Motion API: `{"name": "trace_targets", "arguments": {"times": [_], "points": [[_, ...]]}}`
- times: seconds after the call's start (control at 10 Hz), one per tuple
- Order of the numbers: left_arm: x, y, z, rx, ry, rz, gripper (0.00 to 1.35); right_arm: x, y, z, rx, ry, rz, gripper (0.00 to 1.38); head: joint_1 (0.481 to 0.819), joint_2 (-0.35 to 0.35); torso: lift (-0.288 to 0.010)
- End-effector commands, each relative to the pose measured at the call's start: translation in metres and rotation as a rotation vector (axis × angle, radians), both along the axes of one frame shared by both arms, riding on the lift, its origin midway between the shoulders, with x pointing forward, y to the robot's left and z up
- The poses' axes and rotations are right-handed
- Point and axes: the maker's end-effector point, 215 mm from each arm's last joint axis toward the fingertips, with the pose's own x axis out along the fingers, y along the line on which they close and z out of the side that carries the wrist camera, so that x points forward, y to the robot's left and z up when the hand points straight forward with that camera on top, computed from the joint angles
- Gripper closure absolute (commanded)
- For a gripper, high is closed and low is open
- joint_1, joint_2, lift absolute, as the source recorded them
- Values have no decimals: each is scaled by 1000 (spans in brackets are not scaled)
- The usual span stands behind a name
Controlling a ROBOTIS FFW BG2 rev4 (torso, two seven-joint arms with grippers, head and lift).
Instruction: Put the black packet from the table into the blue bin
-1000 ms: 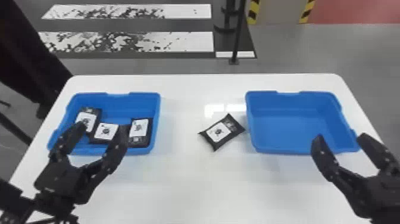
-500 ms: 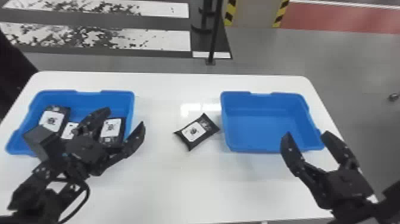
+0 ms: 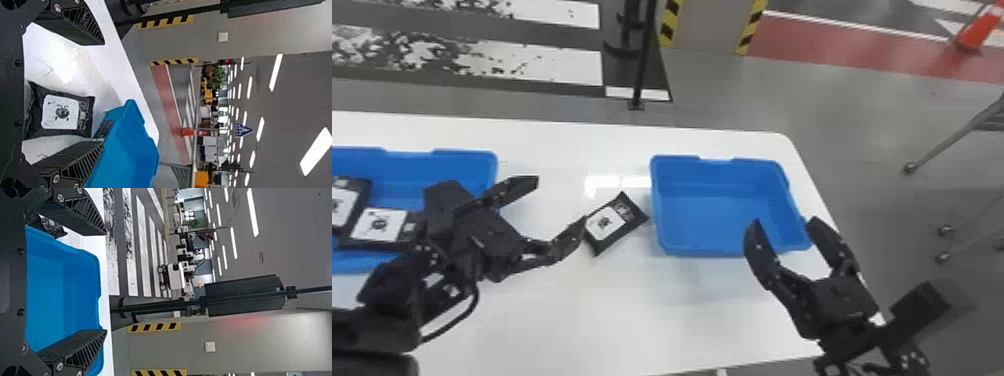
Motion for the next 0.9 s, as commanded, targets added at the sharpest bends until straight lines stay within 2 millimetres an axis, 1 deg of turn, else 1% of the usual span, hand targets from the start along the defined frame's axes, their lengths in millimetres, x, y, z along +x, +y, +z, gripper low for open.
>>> {"name": "trace_targets", "arguments": {"times": [0.0,0.2,0.3,0.4,0.6,0.8], "points": [[9,-12,-27,71,29,-37,122,1,0,2,2,-5,1,133,695,-263,-110],[25,-19,-51,141,43,-67,127,3,1,0,3,-5,6,133,695,-275,-110],[33,-16,-67,180,65,-67,127,3,1,0,4,-6,7,133,695,-276,-110],[35,-21,-79,206,85,-80,127,3,1,-1,4,-3,7,133,695,-274,-110],[31,-42,-96,229,128,-125,127,3,1,-3,4,-1,6,133,695,-280,-110],[23,-56,-108,239,184,-153,124,3,1,-4,7,1,6,133,695,-305,-110]]}}
